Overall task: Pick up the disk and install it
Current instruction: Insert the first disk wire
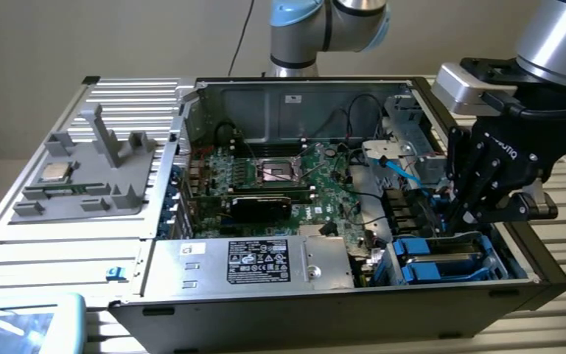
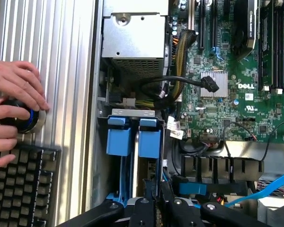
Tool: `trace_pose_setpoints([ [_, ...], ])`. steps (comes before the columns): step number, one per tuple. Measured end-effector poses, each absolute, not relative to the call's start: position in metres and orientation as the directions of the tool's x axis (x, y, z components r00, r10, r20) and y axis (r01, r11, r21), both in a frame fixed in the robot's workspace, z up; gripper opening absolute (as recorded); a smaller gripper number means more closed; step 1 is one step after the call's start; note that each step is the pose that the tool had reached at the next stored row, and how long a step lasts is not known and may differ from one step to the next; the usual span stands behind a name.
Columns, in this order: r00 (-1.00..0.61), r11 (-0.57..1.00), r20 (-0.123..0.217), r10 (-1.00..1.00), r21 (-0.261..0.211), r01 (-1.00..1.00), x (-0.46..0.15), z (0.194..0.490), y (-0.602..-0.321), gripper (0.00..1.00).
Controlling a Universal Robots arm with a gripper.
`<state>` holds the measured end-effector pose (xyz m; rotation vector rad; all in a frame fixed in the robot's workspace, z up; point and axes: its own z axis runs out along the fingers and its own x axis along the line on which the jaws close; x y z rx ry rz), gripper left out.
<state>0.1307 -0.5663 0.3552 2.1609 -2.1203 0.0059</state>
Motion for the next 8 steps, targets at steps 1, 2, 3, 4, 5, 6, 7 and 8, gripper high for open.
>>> trace_pose_setpoints([
  [1,0.020,-0.013,0.082,-0.996,0.081,-0.997,0.1307,0.3550,-0.5665,0.16],
  [2,0.017,-0.011,0.080,-0.997,0.083,-0.997,0.1307,0.3547,-0.5667,0.16],
  [3,0.015,-0.009,0.080,-0.997,0.083,-0.996,0.1307,0.3545,-0.5667,0.16],
  [4,0.014,-0.007,0.078,-0.997,0.083,-0.996,0.1311,0.3544,-0.5667,0.16],
  [5,0.012,-0.006,0.075,-0.997,0.083,-0.997,0.1314,0.3542,-0.5668,0.16],
  [6,0.010,-0.004,0.073,-0.997,0.083,-0.997,0.1317,0.3542,-0.5668,0.16],
  [7,0.007,-0.001,0.072,-0.997,0.083,-0.997,0.1318,0.3542,-0.5668,0.16],
  [8,0.005,0.001,0.072,-0.997,0.084,-0.996,0.1318,0.3541,-0.5672,0.16],
])
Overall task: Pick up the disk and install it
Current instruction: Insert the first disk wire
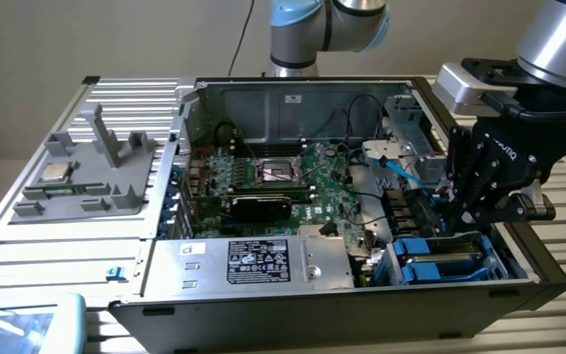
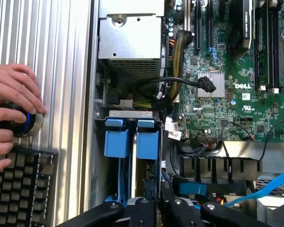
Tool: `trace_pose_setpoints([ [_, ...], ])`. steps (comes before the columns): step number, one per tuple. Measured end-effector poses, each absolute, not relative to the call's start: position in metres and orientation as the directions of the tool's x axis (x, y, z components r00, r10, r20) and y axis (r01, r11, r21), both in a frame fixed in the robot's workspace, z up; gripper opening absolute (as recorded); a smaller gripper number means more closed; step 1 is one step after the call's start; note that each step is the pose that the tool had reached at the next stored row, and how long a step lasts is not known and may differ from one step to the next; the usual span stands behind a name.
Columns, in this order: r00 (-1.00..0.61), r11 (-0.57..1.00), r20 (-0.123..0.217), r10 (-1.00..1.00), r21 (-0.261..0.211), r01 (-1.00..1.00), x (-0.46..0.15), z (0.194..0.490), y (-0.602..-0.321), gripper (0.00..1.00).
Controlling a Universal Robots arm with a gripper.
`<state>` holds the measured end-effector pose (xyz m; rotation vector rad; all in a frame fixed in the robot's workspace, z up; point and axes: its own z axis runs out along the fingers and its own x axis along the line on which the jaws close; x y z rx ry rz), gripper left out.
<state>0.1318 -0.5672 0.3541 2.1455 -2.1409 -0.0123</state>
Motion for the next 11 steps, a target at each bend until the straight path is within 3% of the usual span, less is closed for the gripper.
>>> trace_pose_setpoints([
  [11,-0.009,0.016,0.073,-0.997,0.093,-0.996,0.1358,0.3535,-0.5707,0.16],
])
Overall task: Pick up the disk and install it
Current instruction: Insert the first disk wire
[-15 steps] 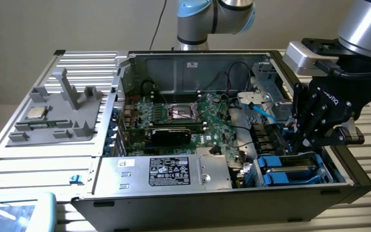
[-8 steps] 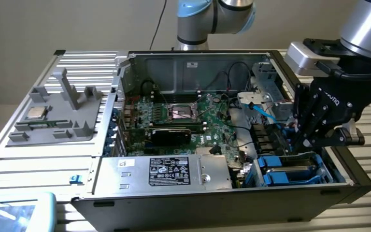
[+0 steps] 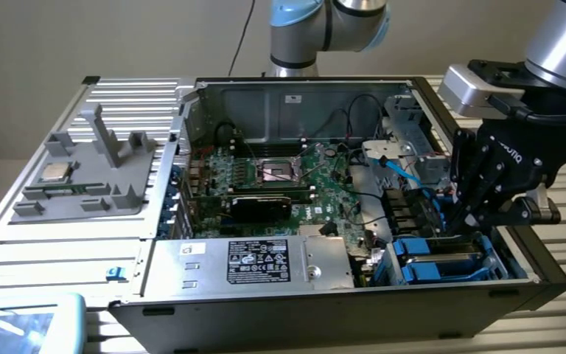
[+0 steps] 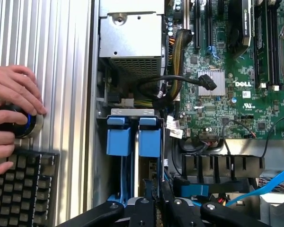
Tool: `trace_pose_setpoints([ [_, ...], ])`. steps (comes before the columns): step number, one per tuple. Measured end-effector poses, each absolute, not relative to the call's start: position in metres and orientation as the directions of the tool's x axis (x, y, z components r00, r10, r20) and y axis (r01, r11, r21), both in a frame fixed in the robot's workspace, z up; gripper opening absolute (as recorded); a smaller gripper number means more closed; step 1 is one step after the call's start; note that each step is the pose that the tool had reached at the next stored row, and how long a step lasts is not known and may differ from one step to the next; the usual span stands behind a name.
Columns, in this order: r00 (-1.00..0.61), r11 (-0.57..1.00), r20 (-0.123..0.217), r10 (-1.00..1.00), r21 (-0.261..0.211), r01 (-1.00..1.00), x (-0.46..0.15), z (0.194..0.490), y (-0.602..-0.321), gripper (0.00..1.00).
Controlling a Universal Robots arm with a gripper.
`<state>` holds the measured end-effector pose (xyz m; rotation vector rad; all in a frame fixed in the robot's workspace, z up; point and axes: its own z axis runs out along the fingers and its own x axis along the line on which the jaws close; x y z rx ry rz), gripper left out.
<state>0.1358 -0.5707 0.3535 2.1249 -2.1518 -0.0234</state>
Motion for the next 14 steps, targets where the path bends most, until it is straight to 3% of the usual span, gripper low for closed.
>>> trace_pose_setpoints([
  [14,-0.038,0.046,0.085,-0.996,0.098,-0.994,0.1378,0.3500,-0.5728,0.16],
])
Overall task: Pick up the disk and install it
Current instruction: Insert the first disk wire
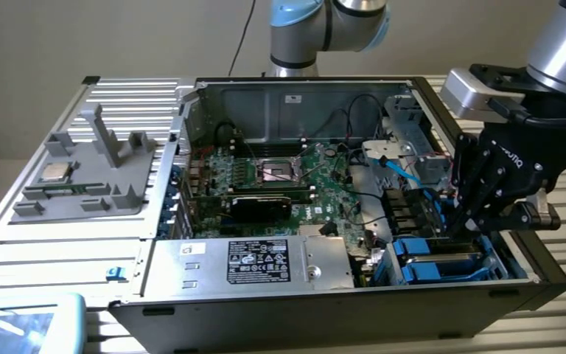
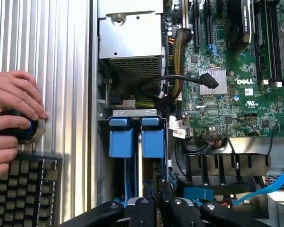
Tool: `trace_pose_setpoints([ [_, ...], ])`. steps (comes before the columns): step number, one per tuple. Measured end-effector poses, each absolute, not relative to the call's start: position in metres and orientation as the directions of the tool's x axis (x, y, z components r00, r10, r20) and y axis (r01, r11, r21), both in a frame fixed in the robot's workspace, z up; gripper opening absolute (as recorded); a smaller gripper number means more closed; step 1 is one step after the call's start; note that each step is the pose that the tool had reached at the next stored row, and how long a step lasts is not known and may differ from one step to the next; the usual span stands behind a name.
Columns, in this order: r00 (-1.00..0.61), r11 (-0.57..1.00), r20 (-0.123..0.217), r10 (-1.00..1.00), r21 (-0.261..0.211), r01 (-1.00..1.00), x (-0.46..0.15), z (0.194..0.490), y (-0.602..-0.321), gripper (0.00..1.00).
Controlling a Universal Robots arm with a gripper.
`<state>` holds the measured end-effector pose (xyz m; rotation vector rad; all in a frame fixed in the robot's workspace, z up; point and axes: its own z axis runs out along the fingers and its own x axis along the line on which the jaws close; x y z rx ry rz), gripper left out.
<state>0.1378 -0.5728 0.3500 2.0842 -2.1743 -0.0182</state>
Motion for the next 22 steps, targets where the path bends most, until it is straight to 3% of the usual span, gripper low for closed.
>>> trace_pose_setpoints([
  [22,-0.041,0.050,0.086,-0.995,0.098,-0.994,0.1376,0.3407,-0.5694,0.16],
])
